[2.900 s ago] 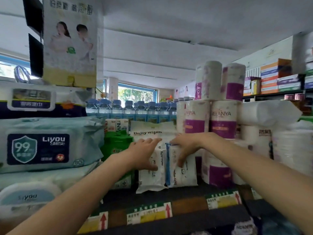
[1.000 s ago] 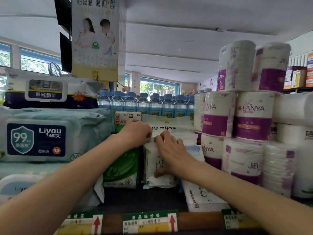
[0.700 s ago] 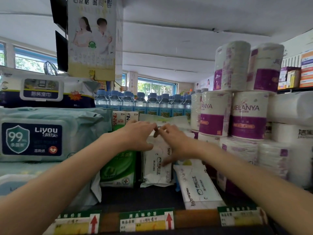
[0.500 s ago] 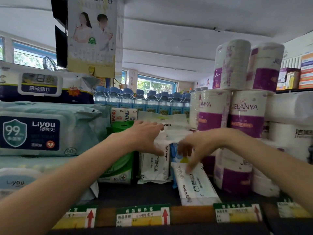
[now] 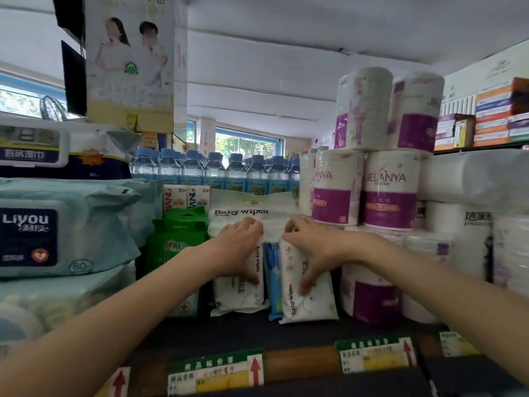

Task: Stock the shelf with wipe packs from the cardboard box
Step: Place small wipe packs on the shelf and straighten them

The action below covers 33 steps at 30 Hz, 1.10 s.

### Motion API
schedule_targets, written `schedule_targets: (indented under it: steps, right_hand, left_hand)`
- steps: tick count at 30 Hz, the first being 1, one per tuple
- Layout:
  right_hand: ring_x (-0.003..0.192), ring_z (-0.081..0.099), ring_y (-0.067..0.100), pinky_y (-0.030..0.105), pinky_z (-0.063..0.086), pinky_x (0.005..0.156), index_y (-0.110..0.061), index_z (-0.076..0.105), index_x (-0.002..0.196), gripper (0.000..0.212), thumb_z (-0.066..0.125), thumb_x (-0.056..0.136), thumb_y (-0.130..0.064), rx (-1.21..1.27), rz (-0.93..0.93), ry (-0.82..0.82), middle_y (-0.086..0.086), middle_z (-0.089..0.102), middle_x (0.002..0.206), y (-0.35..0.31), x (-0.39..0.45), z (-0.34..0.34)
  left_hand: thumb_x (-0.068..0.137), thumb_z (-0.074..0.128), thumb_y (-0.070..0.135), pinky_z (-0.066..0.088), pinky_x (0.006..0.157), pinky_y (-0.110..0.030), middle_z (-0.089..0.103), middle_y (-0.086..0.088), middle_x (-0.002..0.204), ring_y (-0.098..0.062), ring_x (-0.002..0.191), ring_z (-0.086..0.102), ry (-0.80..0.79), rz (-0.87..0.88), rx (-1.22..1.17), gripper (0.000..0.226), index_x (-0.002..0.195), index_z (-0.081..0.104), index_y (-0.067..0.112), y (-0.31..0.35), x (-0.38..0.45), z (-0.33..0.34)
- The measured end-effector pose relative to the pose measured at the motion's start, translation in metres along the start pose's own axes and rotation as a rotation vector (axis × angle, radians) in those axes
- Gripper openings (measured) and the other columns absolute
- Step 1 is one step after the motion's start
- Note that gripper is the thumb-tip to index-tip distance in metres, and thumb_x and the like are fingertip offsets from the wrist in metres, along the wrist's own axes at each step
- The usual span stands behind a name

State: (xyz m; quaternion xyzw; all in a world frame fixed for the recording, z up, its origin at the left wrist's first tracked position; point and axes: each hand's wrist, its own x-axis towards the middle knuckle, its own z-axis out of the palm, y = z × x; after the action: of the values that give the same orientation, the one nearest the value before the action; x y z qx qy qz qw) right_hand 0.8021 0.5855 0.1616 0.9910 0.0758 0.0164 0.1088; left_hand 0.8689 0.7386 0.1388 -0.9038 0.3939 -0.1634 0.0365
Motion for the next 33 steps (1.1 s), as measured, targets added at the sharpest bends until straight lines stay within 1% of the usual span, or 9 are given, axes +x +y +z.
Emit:
schedule_targets:
  steps: [3,6,9,14,17,20,23,26,33]
  right_hand:
    - [0.136,0.02,0.022,0.044,0.026,0.114,-0.027,0.013,0.145,0.112,0.08,0.059,-0.052,-0.037,0.012,-0.106,-0.001,0.017,0.146,-0.003,0.011,0.007]
    - [0.129,0.029,0.022,0.042,0.031,0.108,-0.034,0.004,0.145,0.118,0.081,0.057,-0.051,-0.068,0.004,-0.041,0.0,0.027,0.14,-0.008,0.011,0.01]
    - [0.13,0.028,0.023,0.041,0.026,0.108,-0.037,-0.003,0.146,0.12,0.079,0.06,-0.05,-0.031,0.027,0.02,0.001,0.03,0.142,-0.008,0.01,0.011]
    - [0.133,0.021,0.025,0.043,0.016,0.113,-0.025,0.0,0.148,0.115,0.076,0.065,-0.05,-0.088,-0.024,0.149,0.002,0.03,0.142,-0.007,0.018,0.013]
    - [0.132,0.019,0.024,0.044,0.015,0.114,-0.021,0.017,0.143,0.103,0.077,0.064,-0.049,-0.119,-0.042,0.136,0.003,0.026,0.141,-0.002,0.026,0.012]
    - [0.138,0.011,0.026,0.051,0.008,0.116,-0.027,0.018,0.142,0.103,0.078,0.061,-0.05,-0.11,-0.029,0.082,0.003,0.016,0.148,0.0,0.029,0.008]
    - [0.134,0.019,0.027,0.047,0.022,0.112,-0.031,0.014,0.143,0.107,0.08,0.06,-0.049,-0.112,-0.03,0.07,0.005,0.02,0.144,-0.001,0.03,0.005]
    - [0.127,0.025,0.024,0.041,0.029,0.106,-0.035,0.009,0.144,0.109,0.078,0.061,-0.051,-0.105,-0.017,0.117,0.005,0.029,0.137,-0.002,0.023,0.009]
    - [0.128,0.023,0.022,0.038,0.026,0.107,-0.028,0.015,0.14,0.097,0.073,0.066,-0.052,-0.162,-0.029,0.405,0.004,0.022,0.138,-0.002,0.016,0.033]
  left_hand:
    - [0.072,0.074,0.041,0.028,0.108,-0.028,0.028,-0.007,0.138,-0.021,0.126,0.033,0.014,0.005,-0.029,0.085,0.135,0.026,0.009,0.0,-0.002,-0.003]
    - [0.072,0.074,0.04,0.029,0.106,-0.027,0.031,-0.006,0.136,-0.02,0.125,0.034,0.017,-0.002,-0.066,0.084,0.134,0.027,0.009,-0.003,-0.004,-0.003]
    - [0.072,0.074,0.04,0.028,0.107,-0.026,0.031,-0.005,0.137,-0.019,0.126,0.033,0.017,-0.006,-0.067,0.085,0.135,0.025,0.009,-0.004,-0.004,-0.001]
    - [0.073,0.073,0.041,0.025,0.11,-0.026,0.028,-0.004,0.139,-0.017,0.129,0.03,0.012,-0.007,-0.068,0.087,0.138,0.023,0.01,-0.003,-0.004,-0.002]
    - [0.074,0.073,0.041,0.022,0.109,-0.023,0.028,-0.003,0.139,-0.017,0.129,0.028,0.034,-0.005,-0.082,0.085,0.136,0.024,0.011,-0.003,-0.006,-0.001]
    - [0.074,0.072,0.041,0.021,0.109,-0.024,0.027,-0.003,0.139,-0.018,0.13,0.026,0.045,-0.007,-0.082,0.084,0.137,0.024,0.01,-0.003,-0.006,0.0]
    - [0.071,0.073,0.045,0.016,0.117,-0.037,0.025,-0.003,0.141,-0.025,0.135,0.023,0.025,-0.05,-0.07,0.088,0.137,0.023,0.014,-0.006,-0.005,0.004]
    - [0.068,0.073,0.05,0.0,0.117,-0.055,0.013,-0.002,0.15,-0.034,0.141,0.008,-0.022,-0.108,-0.07,0.097,0.141,0.016,0.022,-0.011,-0.004,0.01]
    - [0.068,0.072,0.053,0.008,0.118,-0.047,0.023,-0.006,0.14,-0.03,0.133,0.023,0.105,-0.082,-0.002,0.096,0.136,0.019,0.011,-0.009,-0.003,0.017]
